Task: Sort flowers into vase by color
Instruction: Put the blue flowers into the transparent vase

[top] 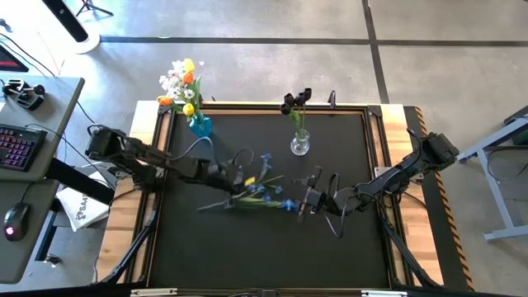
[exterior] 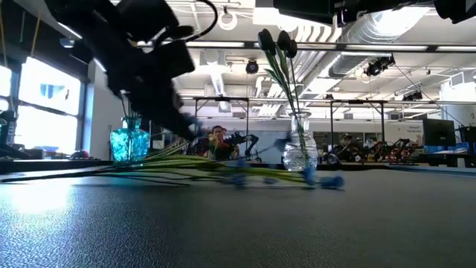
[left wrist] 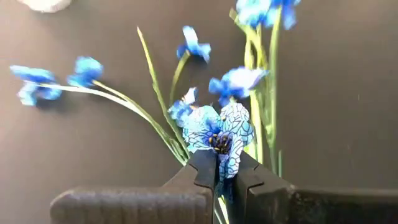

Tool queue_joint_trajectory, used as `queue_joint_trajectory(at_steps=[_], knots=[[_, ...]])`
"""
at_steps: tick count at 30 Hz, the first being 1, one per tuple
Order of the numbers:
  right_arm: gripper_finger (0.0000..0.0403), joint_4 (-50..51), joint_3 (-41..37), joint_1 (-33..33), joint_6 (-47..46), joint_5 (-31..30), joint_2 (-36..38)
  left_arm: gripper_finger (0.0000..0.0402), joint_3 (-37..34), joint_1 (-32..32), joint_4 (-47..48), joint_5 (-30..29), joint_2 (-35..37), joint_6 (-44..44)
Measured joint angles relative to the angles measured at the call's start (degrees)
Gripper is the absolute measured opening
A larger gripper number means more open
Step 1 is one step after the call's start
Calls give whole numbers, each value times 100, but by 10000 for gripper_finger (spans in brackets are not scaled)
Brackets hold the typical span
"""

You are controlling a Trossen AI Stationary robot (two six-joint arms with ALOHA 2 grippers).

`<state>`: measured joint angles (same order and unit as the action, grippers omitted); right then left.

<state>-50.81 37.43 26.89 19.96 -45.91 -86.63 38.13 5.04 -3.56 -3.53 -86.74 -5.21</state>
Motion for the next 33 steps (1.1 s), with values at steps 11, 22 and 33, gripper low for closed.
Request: queue_joint_trajectory(at_steps=[11,22,33], knots=[[174,45,0,13,-58,-156,0,16,4,-787,-594,575,11,-18],[174,46,0,13,-62,-168,0,143,1004,-740,2578,421,59,631],[174,81,0,13,-112,-172,2,168,1702,-132,6128,-746,163,-220]])
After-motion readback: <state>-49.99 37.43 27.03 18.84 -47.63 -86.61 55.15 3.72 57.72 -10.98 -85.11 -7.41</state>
